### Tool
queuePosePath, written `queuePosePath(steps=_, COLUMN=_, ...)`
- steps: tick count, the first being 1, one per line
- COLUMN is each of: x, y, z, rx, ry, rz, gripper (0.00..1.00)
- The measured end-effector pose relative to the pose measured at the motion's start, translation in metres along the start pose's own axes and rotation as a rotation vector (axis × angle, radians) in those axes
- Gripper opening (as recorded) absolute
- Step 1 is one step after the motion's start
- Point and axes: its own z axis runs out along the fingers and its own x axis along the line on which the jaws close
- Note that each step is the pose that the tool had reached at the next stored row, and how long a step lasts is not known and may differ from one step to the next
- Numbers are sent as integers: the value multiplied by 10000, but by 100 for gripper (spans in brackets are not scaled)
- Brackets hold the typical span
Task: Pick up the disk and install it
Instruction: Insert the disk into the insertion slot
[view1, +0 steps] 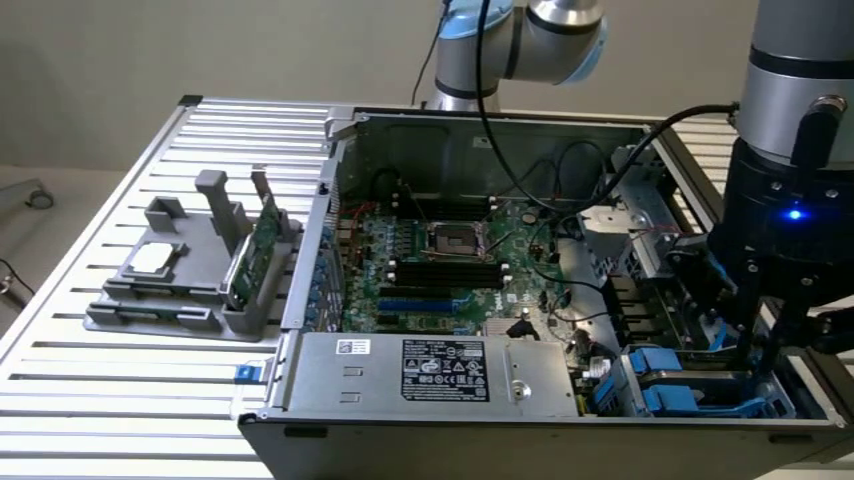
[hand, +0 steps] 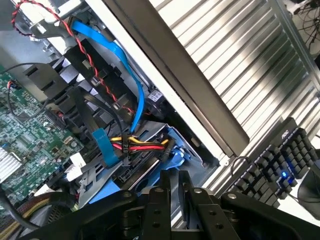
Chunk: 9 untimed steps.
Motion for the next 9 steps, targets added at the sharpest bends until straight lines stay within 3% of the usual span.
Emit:
queuePosePath(steps=2, x=-8, y=8, z=3, rx=68, ry=246, rz=-14, gripper=21)
queuePosePath(steps=3, x=-14, y=13, z=5, rx=69, ry=353, rz=-11, gripper=21)
queuePosePath(steps=6, x=-38, y=35, z=6, rx=16, ry=623, rz=15, gripper=21)
queuePosePath(steps=9, x=-69, y=60, z=2, rx=-18, ry=848, rz=35, gripper=21)
